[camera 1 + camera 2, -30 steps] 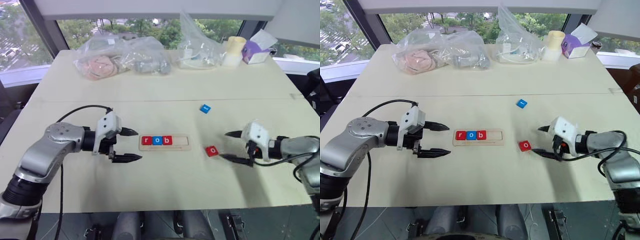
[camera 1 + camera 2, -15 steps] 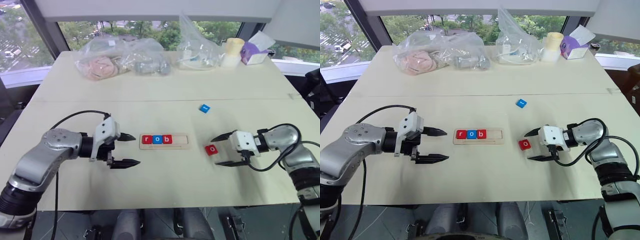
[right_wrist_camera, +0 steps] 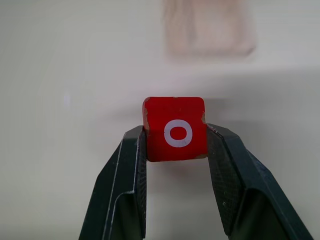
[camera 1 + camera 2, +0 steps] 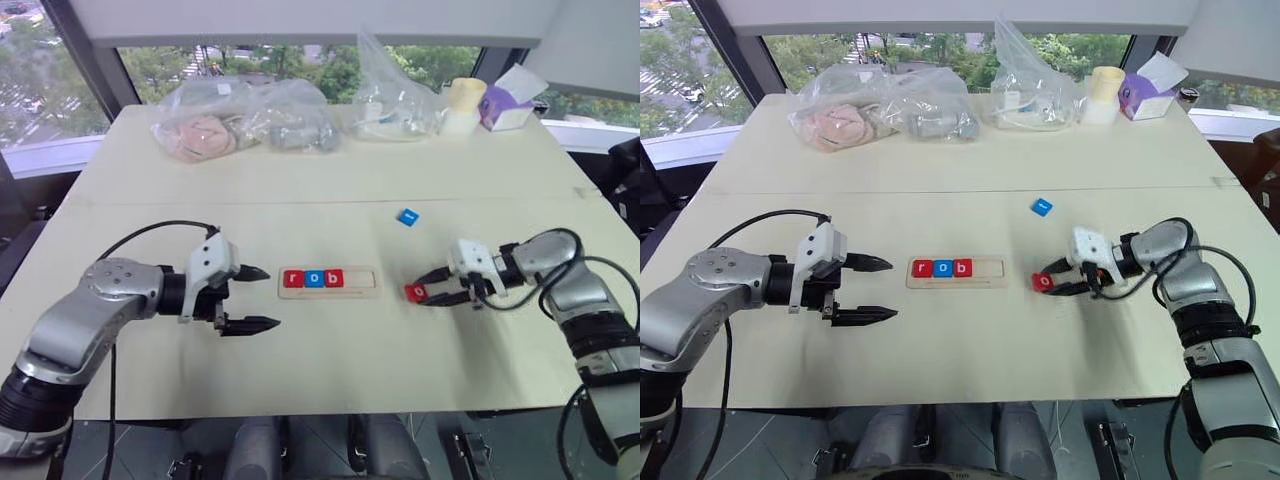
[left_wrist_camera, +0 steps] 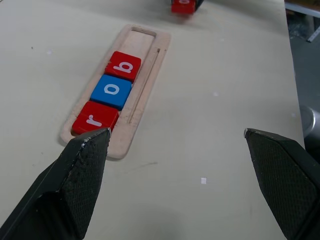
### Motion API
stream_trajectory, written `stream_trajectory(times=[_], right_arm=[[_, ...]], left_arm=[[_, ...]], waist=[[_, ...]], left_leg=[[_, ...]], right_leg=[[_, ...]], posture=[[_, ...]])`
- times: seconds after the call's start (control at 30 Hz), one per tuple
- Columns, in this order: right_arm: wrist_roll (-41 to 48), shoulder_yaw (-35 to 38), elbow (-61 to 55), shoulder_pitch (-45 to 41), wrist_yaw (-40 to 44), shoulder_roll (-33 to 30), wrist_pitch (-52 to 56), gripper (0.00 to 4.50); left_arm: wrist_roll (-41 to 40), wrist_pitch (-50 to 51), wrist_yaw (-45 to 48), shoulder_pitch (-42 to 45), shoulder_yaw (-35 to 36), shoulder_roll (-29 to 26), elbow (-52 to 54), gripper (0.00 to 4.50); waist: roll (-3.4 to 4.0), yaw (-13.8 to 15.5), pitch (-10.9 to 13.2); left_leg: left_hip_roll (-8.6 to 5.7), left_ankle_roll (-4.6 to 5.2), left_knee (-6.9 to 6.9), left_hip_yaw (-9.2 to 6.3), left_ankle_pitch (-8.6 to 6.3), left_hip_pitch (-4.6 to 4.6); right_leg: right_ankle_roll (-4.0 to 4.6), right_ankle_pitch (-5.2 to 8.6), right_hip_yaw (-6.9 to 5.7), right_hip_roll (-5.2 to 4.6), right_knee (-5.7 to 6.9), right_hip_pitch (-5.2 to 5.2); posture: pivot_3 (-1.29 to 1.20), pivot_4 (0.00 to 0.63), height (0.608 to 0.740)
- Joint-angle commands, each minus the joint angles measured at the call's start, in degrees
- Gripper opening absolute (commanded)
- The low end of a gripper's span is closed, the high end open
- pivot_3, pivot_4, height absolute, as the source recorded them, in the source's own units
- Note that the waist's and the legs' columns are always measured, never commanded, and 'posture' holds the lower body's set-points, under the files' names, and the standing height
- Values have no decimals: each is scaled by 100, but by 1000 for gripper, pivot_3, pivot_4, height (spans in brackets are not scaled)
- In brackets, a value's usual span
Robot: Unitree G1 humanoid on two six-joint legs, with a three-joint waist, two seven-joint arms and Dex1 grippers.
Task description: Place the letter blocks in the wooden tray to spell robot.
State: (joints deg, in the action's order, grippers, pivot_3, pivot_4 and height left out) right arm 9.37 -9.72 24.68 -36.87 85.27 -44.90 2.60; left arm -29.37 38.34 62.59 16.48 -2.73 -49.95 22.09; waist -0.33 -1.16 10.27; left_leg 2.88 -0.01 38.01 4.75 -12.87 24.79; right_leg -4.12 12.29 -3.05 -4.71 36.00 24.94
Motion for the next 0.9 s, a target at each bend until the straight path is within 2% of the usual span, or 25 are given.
stream_trajectory(times=[0.03, 0.2, 0.3, 0.7, 0.9], right_arm=[[-77, -51, -756, -616, -573, 375, 660, 1121], [-659, -473, -669, -853, -1209, 861, 743, 1121], [-894, -709, -582, -889, -1333, 1040, 677, 1121], [-848, -861, -1301, -506, -1041, 917, 1161, 1121], [-928, -864, -1431, -317, -1266, 992, 1287, 1121]], left_arm=[[-61, -30, -34, 159, 95, 40, 7, 4500], [-29, -36, -69, 190, 52, 86, -10, 4500], [-55, -18, -134, 79, 101, 75, 82, 4500], [-37, -25, -280, -128, 107, 33, 189, 4500], [0, -81, -262, -38, 48, 72, 71, 4500]], waist=[[1, -11, 0], [0, 83, 0], [0, 64, 0], [0, 46, 0], [0, 45, 0]], left_leg=[[-1, 0, 0, 3, 0, 0], [1, -1, -6, -13, 0, 3], [-8, 0, 5, -6, 1, 56], [-8, 0, 7, 6, 2, 52], [-8, 0, 7, 7, 2, 52]], right_leg=[[0, 0, 8, 3, 9, 10], [13, 11, -8, 11, 10, 11], [9, 9, -6, 0, 9, 49], [3, 11, -8, 7, 14, 47], [3, 11, -9, 7, 14, 46]], posture=[[0, 150, 739], [0, 150, 739], [0, 150, 739], [0, 150, 739], [0, 150, 739]])
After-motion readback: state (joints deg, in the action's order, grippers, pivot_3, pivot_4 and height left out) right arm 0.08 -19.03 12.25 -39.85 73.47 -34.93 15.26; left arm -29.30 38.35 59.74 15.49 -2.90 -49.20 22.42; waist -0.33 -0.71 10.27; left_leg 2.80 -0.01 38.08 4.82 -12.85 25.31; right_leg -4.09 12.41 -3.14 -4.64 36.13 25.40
